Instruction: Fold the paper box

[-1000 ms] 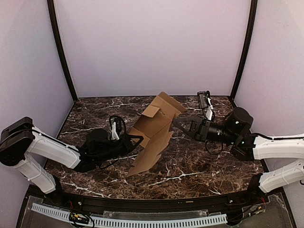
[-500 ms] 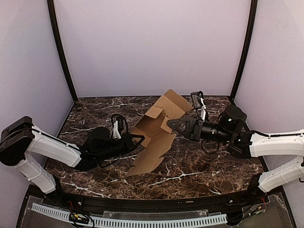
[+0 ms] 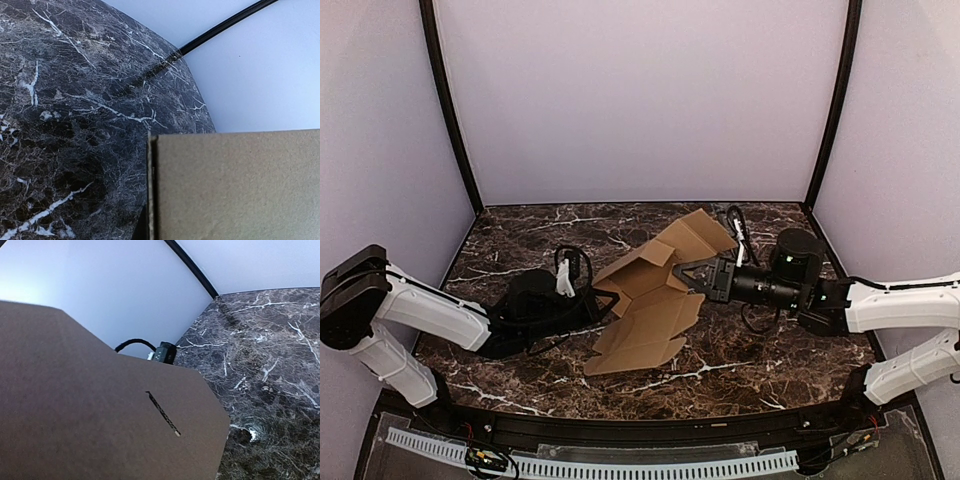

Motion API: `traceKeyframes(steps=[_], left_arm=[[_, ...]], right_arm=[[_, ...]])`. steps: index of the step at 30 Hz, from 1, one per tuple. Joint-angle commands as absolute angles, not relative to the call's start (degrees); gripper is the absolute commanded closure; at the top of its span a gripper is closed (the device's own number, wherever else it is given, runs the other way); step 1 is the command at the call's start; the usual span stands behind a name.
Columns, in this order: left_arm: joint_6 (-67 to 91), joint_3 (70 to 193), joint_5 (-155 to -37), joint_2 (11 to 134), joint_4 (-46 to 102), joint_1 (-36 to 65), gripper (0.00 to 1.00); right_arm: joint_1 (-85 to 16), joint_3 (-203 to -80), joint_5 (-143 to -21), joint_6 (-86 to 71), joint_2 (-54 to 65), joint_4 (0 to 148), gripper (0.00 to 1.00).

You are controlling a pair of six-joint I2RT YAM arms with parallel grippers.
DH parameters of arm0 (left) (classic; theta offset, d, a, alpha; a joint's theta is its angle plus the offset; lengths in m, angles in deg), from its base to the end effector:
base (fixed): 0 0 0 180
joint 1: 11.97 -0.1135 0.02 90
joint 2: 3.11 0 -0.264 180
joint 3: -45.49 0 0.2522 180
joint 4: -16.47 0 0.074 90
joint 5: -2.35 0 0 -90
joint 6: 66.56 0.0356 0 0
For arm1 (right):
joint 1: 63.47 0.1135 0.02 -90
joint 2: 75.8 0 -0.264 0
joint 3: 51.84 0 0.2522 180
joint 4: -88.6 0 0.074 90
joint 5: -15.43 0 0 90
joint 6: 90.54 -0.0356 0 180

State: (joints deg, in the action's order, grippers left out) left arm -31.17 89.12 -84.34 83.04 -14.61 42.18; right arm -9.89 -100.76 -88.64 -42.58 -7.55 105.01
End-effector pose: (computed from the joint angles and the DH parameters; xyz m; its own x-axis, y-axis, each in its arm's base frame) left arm 0.1747 -0.2383 0.1847 -0.6999 -0.4209 -0.5770 0.3547 0.4962 -0.7924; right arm 0.1525 0.2212 0.2697 -0.6417 0.2244 -0.7334 -0.6665 0.3101 0.6780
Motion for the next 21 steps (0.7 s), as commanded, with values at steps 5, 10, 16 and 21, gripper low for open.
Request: traceKeyframes(steps=[5,10,16,21], left_arm=[[-27.87,92.29,-84.86,77.96,-12.89,42.47,0.99],[-27.06,92.67,-84.12,76.76,-10.73,42.47,0.99],[-26.67,93.01,-84.14,76.61,-9.63,42.46,0.99],[-26.01,92.62,-83.92,77.46,-8.34,42.45,0.99]], right_arm=[[-8.74,-98.36,-80.12,-41.71,-7.23,93.74,1.00],[-8.54,-97.44,-79.28,-41.92,-7.49,92.77,1.00],[-8.45,-97.93,-77.84,-41.42,-8.13,90.72,1.00],[-8.46,-98.83,-77.59,-41.29,-12.15,90.45,1.00]])
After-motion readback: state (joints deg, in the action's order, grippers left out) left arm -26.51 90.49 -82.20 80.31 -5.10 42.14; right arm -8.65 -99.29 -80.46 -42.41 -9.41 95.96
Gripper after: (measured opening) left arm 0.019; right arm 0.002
